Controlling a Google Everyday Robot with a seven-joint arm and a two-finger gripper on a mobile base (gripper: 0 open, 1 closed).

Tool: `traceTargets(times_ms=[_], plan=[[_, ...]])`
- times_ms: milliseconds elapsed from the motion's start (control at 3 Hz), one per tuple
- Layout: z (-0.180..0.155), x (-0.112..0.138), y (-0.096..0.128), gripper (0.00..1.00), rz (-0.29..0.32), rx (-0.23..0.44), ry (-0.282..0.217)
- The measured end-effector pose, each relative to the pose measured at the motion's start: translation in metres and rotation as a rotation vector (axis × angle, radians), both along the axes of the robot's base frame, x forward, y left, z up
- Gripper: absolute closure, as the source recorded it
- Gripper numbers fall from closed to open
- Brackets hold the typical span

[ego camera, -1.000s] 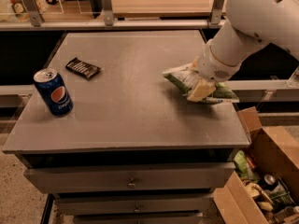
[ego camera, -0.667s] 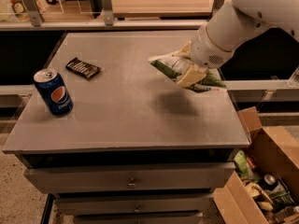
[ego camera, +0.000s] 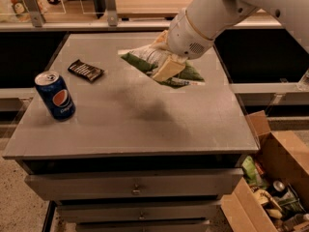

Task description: Move green jalapeno chip bag near pepsi can

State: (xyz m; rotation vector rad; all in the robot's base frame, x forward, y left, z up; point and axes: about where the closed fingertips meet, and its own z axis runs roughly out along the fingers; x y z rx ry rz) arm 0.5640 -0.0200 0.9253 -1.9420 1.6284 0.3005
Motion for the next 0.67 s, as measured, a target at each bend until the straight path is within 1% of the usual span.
traceTargets(times_ms=[333,667], plan=[[-0.002,-0.012,0.042,1.00,0.075,-0.002,0.013],[-0.015,-0.019,0.072,1.00,0.111,-0.013,0.053]])
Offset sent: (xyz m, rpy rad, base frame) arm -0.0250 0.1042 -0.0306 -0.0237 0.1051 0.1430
